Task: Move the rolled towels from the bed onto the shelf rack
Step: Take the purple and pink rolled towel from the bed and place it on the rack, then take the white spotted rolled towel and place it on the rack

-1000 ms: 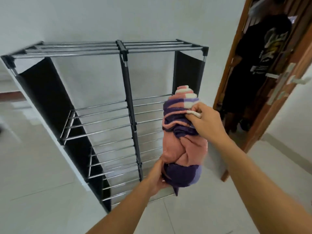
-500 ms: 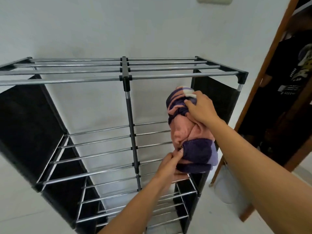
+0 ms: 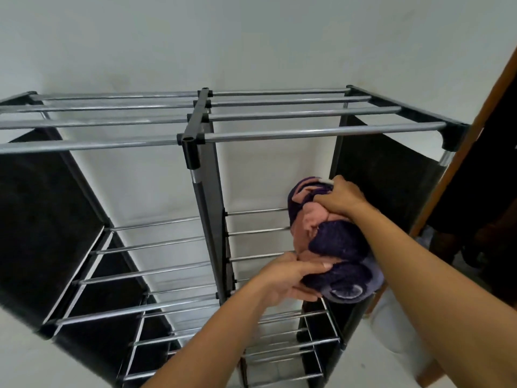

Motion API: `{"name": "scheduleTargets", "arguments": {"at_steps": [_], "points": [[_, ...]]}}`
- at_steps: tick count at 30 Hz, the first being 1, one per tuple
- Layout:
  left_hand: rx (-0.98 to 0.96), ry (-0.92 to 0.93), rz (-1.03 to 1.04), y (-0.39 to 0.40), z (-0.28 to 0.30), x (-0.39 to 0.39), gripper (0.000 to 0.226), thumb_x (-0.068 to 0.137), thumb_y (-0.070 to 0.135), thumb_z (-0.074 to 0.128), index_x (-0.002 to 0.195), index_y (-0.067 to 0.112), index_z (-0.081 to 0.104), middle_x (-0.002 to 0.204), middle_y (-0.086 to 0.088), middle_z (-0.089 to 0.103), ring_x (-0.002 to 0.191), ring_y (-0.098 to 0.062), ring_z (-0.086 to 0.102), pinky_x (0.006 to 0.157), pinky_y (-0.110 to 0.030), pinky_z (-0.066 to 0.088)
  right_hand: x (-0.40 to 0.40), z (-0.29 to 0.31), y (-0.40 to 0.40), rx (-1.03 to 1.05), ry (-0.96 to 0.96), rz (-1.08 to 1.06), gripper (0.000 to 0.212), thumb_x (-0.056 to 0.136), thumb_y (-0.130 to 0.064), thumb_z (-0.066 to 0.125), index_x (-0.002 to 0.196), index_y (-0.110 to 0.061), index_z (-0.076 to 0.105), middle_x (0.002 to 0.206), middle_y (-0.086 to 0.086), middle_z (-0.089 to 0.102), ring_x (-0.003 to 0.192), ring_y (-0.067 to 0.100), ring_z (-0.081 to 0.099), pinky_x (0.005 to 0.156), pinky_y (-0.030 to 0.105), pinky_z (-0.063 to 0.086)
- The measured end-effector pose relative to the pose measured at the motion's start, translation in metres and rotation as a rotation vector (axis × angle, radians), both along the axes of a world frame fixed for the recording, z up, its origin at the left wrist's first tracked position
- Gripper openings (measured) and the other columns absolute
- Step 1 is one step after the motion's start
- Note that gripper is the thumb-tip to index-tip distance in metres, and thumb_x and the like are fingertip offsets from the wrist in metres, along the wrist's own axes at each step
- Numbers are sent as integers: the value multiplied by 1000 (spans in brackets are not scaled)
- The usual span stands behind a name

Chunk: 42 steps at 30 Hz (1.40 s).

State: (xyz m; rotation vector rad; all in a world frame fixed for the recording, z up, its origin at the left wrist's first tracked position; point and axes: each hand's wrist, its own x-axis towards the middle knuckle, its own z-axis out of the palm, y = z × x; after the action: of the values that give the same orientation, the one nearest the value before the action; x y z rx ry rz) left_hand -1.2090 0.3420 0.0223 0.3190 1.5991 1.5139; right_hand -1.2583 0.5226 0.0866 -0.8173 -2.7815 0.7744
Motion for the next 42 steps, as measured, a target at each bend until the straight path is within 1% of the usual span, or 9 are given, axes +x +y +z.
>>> {"name": "scheduleTargets", "arguments": {"at_steps": [4,12,16,20,23,27,33,38,42], "points": [[-22,38,-50,-6,16,-7,9,87,16,67,96,19,67,93,-3,70,87,-25,65,79,-32,56,2,6,-4,52,69,15,55,77,-37,65,120,-5,52,119,21,60,107,38,59,80,33,44],[-58,39,-13,5,0,-9,17,88,26,67,99,19,57,109,-10,67,78,-22,66,79,-32,56,14,4,-1,32,155,-3,57,83,-27,59,135,-14,42,133,18,45,115,39,52,96,41,46],[-86,98,12,2,2,-6,24,90,36,64,103,19,54,89,-7,68,68,-17,66,73,-27,56,19,-14,-3,-3,211,-6,59,89,-27,54,144,-17,33,144,16,38,124,36,48,103,43,42],[-218,376,12,3,12,-5,21,89,43,60,90,22,59,74,-6,66,63,-19,64,73,-33,56,43,-14,-15,0,308,116,50,94,-23,45,144,-21,40,147,10,43,133,27,42,110,33,32],[-347,847,148,3,11,5,30,83,47,61,99,23,70,82,-4,73,78,-26,68,71,-33,56,82,-23,-25,-11,367,148,49,94,-19,45,142,-26,42,144,5,48,132,20,44,107,26,32],[-69,1096,418,11,33,29,25,89,30,61,73,11,67,49,6,51,54,-17,51,56,-31,41,163,-41,-27,-144,294,35,33,94,-18,51,127,-19,58,118,-4,64,108,10,60,88,13,44],[-25,1009,-196,73,-13,100,16,86,33,64,85,17,66,50,8,48,55,-10,50,58,-26,35,312,-113,-27,-395,290,-430,17,92,-12,54,101,-22,64,89,-5,67,78,6,64,72,21,46],[-393,1092,-1052,115,-102,212,44,89,46,56,123,16,57,121,-10,64,113,-29,59,93,-32,47,470,-200,-79,-763,350,-926,16,88,-6,54,86,-20,61,91,10,67,65,11,67,59,21,45],[-367,1207,-1451,121,-137,344,54,90,44,57,132,12,51,134,-14,58,123,-28,53,97,-28,42,622,-231,-173,-872,527,-1440,17,87,-2,52,99,-12,56,80,5,60,63,16,60,56,24,39]]}}
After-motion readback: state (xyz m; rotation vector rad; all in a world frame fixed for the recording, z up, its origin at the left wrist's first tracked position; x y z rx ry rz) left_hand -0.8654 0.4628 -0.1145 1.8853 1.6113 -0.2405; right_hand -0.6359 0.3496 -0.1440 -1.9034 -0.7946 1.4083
